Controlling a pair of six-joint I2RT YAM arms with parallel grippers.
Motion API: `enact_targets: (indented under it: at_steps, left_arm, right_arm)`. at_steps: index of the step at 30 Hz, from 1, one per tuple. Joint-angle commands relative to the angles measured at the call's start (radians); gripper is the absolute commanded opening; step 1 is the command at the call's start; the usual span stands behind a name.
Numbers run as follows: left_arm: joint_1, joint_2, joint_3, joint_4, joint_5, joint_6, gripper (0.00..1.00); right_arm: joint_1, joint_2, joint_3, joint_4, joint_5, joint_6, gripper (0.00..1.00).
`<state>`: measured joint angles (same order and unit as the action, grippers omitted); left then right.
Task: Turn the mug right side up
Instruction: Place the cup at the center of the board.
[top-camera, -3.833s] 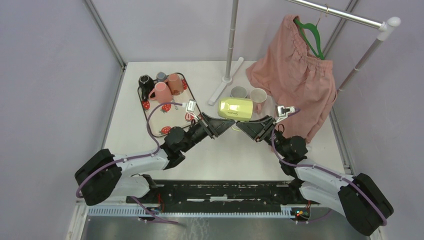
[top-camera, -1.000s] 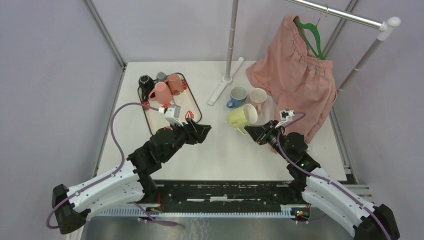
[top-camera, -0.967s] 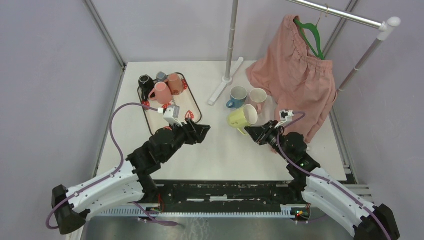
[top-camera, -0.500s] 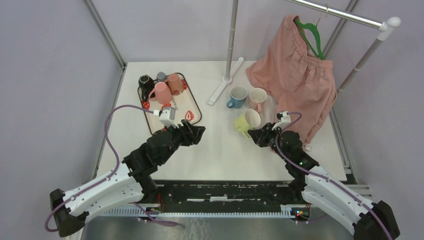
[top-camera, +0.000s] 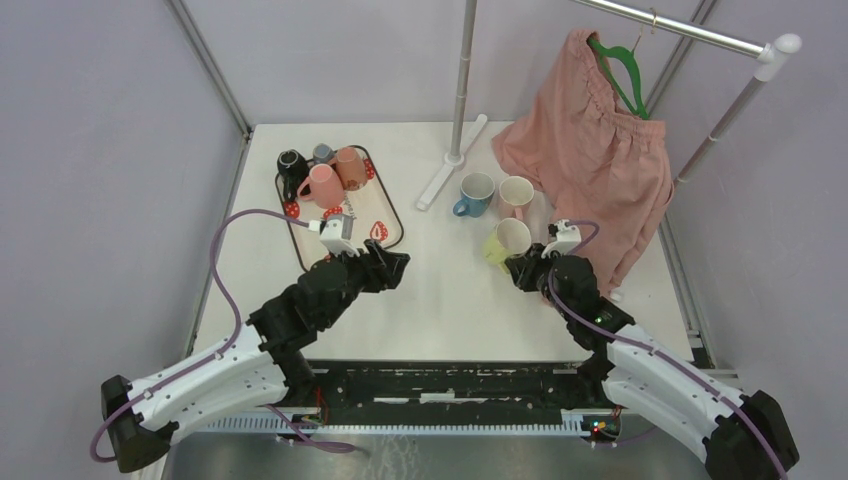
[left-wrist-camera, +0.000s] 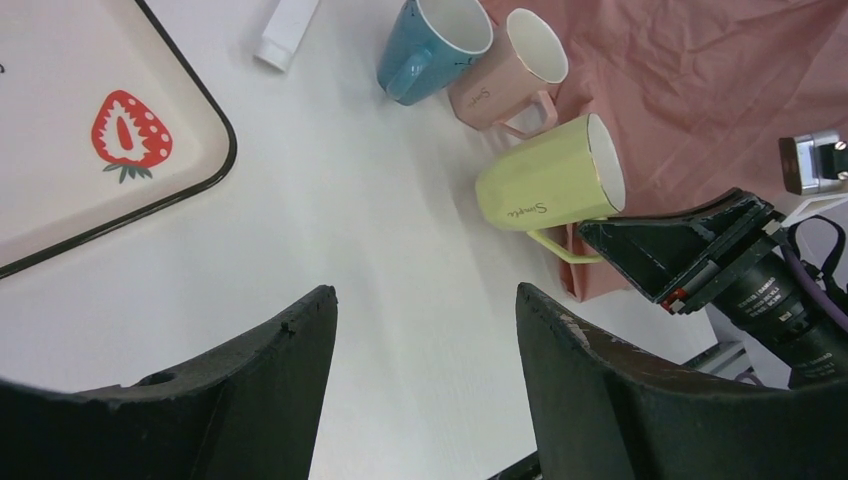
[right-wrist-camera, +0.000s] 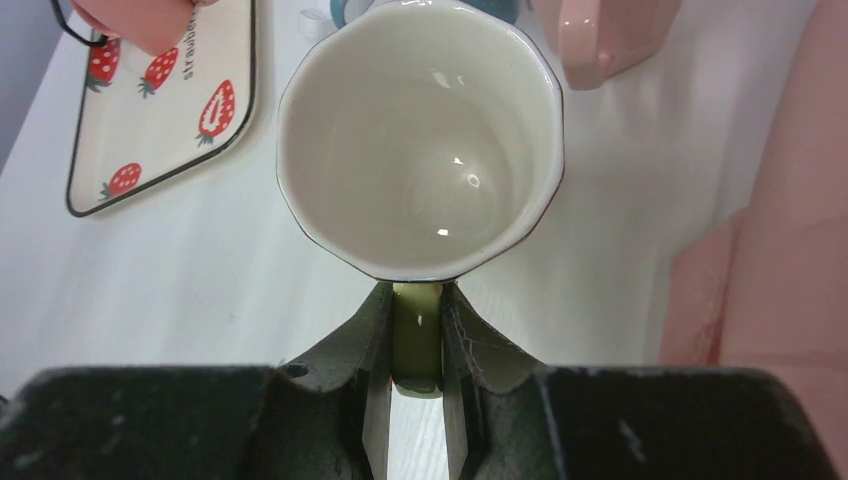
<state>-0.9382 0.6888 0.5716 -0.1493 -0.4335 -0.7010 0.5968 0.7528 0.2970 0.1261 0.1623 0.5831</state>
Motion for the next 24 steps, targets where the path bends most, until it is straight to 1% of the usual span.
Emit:
enact_targets:
  at_steps: [1, 6, 10, 18, 24]
  left_arm:
    - [-0.002, 0.001, 0.029, -0.020, -0.048, 0.037, 0.73]
    - [-0.002, 0.010, 0.029, -0.025, -0.051, 0.037, 0.73]
    - [-0.002, 0.016, 0.032, -0.030, -0.052, 0.038, 0.73]
    - [-0.002, 0.025, 0.037, -0.030, -0.056, 0.044, 0.72]
    - [-0.001, 0.026, 0.035, -0.030, -0.054, 0.046, 0.72]
  right_arm:
    - [0.001, 0.000, 0.097, 0.053, 0.109, -0.071, 0.00]
    - [-0.002, 0.047, 0.141, -0.009, 0.168, -0.131, 0.00]
    - [-0.015, 0.090, 0.172, -0.036, 0.174, -0.168, 0.00]
    - [-0.048, 0.155, 0.194, -0.069, 0.164, -0.153, 0.00]
    - [-0.055, 0.166, 0.185, -0.080, 0.163, -0.159, 0.00]
